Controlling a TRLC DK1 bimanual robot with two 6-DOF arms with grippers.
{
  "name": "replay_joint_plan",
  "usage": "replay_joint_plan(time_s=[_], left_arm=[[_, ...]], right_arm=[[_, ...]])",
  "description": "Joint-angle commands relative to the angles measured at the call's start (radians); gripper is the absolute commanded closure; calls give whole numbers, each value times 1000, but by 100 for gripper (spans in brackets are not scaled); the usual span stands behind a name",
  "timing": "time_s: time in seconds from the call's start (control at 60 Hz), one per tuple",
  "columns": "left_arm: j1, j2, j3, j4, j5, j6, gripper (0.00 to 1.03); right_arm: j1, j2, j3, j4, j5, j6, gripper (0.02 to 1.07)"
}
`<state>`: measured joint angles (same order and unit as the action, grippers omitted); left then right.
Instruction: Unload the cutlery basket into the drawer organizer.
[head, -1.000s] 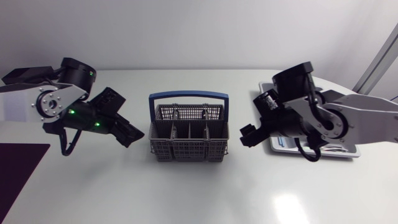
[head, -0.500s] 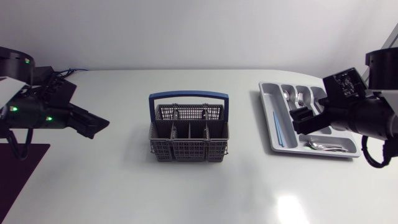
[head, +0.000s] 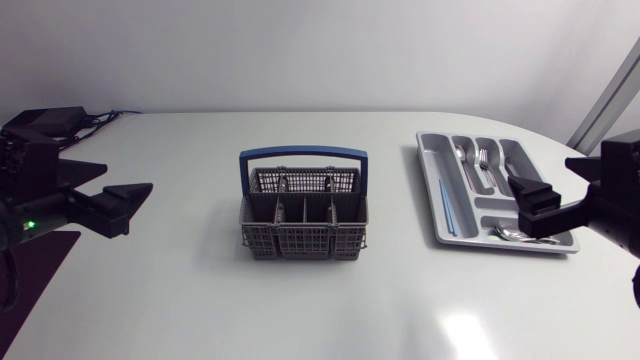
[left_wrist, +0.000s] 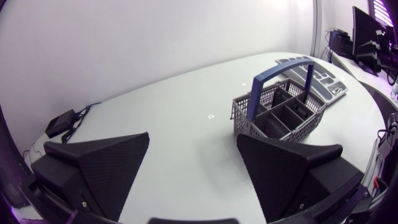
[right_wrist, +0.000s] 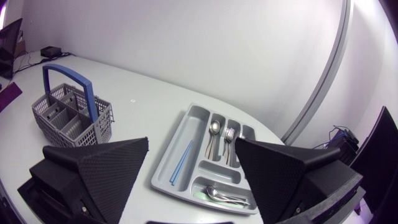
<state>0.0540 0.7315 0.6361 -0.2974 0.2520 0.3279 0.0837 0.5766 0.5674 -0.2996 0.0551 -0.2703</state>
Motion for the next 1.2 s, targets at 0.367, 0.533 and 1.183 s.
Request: replay_joint_plan(time_s=[0.367, 0.533, 1.183], left_arm=[[-7, -341, -253, 147, -89, -172, 4], [-17, -427, -337, 180, -124, -206, 5], [-54, -731, -636, 297, -252, -328, 5]], right_arm=[[-34, -273, -259, 117, 2, 104, 7], [-48, -356, -344, 168, -14, 150, 7], [-84, -577, -567, 300, -55, 270, 7]])
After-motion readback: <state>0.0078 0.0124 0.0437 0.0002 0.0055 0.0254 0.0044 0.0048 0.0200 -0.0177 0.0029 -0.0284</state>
